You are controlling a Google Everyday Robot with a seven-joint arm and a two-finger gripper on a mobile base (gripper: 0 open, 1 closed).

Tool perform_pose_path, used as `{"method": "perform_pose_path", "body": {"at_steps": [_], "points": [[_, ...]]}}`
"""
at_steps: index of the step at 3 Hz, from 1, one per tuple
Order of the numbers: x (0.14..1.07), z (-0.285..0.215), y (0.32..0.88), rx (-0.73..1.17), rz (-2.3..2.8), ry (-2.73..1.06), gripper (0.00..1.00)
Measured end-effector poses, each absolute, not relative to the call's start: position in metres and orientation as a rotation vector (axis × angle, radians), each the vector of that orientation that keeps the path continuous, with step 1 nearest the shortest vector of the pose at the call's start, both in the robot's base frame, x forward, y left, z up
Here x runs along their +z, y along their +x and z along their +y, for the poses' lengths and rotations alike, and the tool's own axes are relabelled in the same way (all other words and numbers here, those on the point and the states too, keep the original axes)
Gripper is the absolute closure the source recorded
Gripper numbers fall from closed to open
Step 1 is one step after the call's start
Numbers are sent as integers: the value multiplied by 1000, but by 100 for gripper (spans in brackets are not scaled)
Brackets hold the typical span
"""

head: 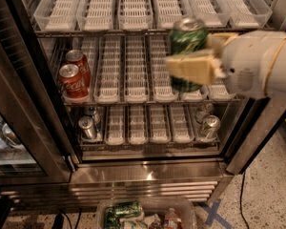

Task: Pick green can from top shelf of fridge

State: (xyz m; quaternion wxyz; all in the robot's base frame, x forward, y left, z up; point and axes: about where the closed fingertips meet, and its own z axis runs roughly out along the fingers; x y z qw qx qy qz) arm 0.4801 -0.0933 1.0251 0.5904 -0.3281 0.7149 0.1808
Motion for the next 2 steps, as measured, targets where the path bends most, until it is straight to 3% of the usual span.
{"method": "perform_pose_path", "body": {"at_steps": [2], "points": [[995,-26,428,682,1610,-927,100]]}}
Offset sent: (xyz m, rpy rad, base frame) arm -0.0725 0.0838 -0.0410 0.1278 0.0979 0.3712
